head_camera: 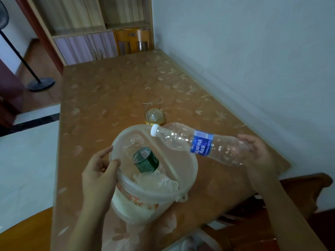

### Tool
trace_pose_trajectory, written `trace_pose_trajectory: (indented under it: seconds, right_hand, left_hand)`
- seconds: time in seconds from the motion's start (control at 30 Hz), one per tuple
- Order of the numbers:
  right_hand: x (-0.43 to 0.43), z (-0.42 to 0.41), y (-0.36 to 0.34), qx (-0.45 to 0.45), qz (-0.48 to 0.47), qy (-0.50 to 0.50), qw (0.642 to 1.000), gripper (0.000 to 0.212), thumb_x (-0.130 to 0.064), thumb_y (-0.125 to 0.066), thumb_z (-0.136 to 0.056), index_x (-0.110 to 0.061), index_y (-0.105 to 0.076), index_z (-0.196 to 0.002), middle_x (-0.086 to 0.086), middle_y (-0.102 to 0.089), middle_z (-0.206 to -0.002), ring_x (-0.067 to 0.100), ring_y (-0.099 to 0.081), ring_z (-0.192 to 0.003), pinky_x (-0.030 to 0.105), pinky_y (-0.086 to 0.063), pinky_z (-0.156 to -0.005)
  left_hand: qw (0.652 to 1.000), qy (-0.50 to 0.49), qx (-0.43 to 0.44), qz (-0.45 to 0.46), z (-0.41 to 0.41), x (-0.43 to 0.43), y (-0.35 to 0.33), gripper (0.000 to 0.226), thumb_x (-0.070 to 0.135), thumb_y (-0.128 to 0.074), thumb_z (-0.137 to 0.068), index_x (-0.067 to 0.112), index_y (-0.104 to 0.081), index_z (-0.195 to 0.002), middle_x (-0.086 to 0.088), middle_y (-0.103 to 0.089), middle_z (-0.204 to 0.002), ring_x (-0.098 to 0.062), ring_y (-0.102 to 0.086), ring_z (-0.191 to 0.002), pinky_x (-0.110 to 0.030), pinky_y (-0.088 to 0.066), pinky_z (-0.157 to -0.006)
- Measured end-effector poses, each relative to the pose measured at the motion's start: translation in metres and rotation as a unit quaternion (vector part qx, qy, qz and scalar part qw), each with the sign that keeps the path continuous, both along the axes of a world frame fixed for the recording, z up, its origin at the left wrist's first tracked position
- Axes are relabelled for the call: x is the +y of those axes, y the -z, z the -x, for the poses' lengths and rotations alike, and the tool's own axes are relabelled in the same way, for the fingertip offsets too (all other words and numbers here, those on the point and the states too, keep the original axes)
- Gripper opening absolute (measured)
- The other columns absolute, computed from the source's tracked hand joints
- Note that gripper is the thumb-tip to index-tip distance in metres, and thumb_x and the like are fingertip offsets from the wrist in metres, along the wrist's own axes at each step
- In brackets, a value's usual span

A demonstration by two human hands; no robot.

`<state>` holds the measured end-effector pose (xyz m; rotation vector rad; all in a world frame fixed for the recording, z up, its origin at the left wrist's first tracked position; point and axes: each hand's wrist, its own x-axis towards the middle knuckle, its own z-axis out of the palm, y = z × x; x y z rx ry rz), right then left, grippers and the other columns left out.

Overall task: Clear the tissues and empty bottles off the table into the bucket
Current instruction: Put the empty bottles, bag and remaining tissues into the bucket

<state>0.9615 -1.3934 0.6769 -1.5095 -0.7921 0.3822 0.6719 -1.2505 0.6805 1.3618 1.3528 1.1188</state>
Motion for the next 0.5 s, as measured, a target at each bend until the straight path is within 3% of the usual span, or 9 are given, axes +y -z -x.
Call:
trace_pose_trajectory:
  seconds: [0.13, 0.23, 0.3, 0.4, 0.5]
  right_hand:
    - [0.005, 0.016, -0.012, -0.014, -0.004, -0.082, 0.996, 0.043, -0.03, -0.081, -0.06, -0.037, -0.058, -0.097, -0.03, -0.066, -0.096, -0.009, -0.063, -0.087, 0.007, -0.049, -0.06]
    - [0.013, 0.031, -0.015, -0.044, 0.021, -0.111, 0.993, 0.047, -0.048, -0.079, -0.058, -0.046, -0.057, -0.099, -0.025, -0.065, -0.107, -0.001, -0.063, -0.097, 0.011, -0.051, -0.07]
    - [0.018, 0.041, -0.015, -0.065, 0.027, -0.12, 0.99, 0.048, -0.048, -0.077, -0.058, -0.046, -0.056, -0.101, -0.025, -0.063, -0.106, -0.001, -0.063, -0.096, 0.011, -0.051, -0.07]
    - [0.027, 0.054, -0.013, -0.088, 0.042, -0.124, 0.987, 0.048, -0.046, -0.074, -0.059, -0.043, -0.053, -0.103, -0.024, -0.063, -0.104, -0.004, -0.061, -0.096, 0.011, -0.05, -0.072]
    - [0.034, 0.064, -0.013, -0.144, 0.089, -0.123, 0.978, 0.049, -0.047, -0.072, -0.061, -0.047, -0.048, -0.104, -0.025, -0.056, -0.108, -0.008, -0.052, -0.102, 0.011, -0.044, -0.084]
  left_hand:
    - [1.0, 0.005, -0.015, -0.01, -0.005, 0.0, -0.002, 0.033, 0.012, -0.061, -0.082, 0.043, -0.064, -0.091, -0.026, -0.061, -0.086, -0.044, -0.06, -0.075, -0.058, -0.053, -0.068]
    - [0.999, 0.019, -0.022, -0.016, -0.008, 0.0, -0.001, 0.033, 0.011, -0.061, -0.081, 0.041, -0.064, -0.094, -0.023, -0.059, -0.077, -0.028, -0.055, -0.063, -0.049, -0.052, -0.063]
    - [0.999, 0.024, -0.027, -0.024, -0.012, 0.0, -0.001, 0.033, 0.009, -0.061, -0.081, 0.037, -0.065, -0.099, -0.015, -0.056, -0.069, -0.017, -0.052, -0.056, -0.04, -0.049, -0.056]
    - [0.999, 0.031, -0.026, -0.033, -0.018, -0.001, -0.003, 0.033, 0.008, -0.061, -0.081, 0.036, -0.065, -0.098, -0.024, -0.056, -0.074, -0.023, -0.051, -0.059, -0.041, -0.049, -0.059]
    - [0.998, 0.036, -0.032, -0.031, -0.023, -0.002, -0.005, 0.034, 0.008, -0.06, -0.082, 0.038, -0.063, -0.097, -0.03, -0.057, -0.079, -0.028, -0.052, -0.061, -0.047, -0.052, -0.062]
